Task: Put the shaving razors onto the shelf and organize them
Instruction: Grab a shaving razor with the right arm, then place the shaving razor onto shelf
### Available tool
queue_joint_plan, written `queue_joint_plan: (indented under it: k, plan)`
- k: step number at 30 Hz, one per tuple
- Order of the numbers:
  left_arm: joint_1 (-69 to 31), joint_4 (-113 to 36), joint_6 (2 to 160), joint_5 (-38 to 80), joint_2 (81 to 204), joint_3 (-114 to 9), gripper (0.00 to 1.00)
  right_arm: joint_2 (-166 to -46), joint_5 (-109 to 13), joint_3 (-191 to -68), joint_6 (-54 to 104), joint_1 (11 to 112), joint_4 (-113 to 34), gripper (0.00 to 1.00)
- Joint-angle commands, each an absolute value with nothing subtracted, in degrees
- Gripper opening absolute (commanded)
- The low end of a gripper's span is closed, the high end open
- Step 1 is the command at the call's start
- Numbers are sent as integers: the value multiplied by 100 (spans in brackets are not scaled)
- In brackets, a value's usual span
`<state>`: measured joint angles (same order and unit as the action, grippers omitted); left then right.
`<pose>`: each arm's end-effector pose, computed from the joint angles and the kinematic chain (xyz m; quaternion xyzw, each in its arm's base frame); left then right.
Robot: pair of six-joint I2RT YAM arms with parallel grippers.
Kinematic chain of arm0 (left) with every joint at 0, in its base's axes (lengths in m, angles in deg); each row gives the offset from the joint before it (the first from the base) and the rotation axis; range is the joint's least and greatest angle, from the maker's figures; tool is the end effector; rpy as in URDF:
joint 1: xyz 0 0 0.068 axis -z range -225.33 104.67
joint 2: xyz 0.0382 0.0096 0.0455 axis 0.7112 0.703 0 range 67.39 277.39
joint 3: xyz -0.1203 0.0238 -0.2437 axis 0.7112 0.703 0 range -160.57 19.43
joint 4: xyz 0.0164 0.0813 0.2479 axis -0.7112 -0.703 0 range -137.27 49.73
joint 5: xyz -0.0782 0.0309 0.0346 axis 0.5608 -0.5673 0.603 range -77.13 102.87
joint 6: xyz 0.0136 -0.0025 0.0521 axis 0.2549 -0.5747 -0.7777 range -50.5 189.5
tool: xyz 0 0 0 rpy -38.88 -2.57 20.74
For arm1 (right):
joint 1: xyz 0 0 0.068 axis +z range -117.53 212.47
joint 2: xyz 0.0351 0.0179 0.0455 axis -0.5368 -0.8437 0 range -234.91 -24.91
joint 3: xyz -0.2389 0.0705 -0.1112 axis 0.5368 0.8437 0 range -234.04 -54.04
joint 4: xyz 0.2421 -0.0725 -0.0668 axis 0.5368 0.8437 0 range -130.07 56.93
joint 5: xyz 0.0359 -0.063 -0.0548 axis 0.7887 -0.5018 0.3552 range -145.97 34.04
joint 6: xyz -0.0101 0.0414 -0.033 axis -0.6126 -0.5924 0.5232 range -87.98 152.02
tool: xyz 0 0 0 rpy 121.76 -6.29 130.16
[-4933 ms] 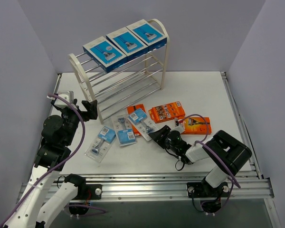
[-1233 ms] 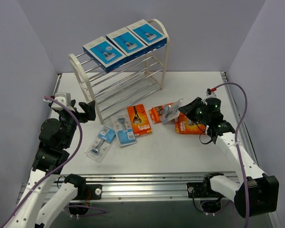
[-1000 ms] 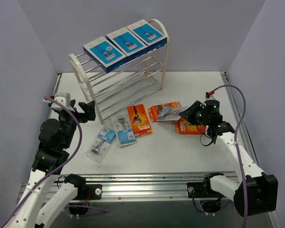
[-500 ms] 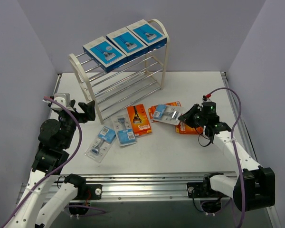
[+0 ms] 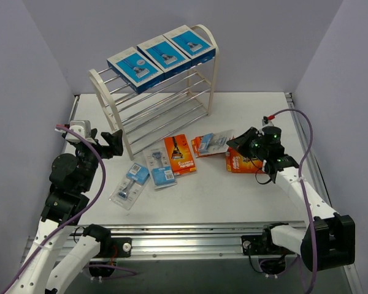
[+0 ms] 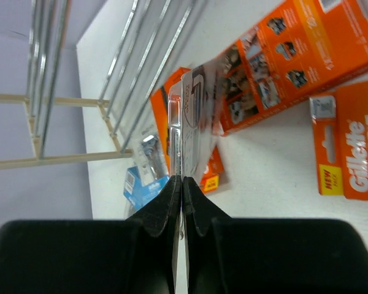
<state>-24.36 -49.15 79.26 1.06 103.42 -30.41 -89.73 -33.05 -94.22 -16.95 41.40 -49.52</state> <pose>0.1320 -0.0428 0.3949 -0.0098 0.6766 -0.1272 0.7252 0.2531 0.0539 0.2769 0.1531 0.7728 0.4263 0.4446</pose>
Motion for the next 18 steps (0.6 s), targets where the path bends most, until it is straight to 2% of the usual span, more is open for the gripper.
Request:
queue_joint_plan:
  k: [1,18]
  plan:
    - [-2406,-4827,7881,21,10272,-3181,94,-9126,-3013,-10140,-1904,4099,-5527,0]
    - [-2406,-4809,7899,74,10272,-3172,94,-10225,-2600,-12048,-2922,4117,-6748,0]
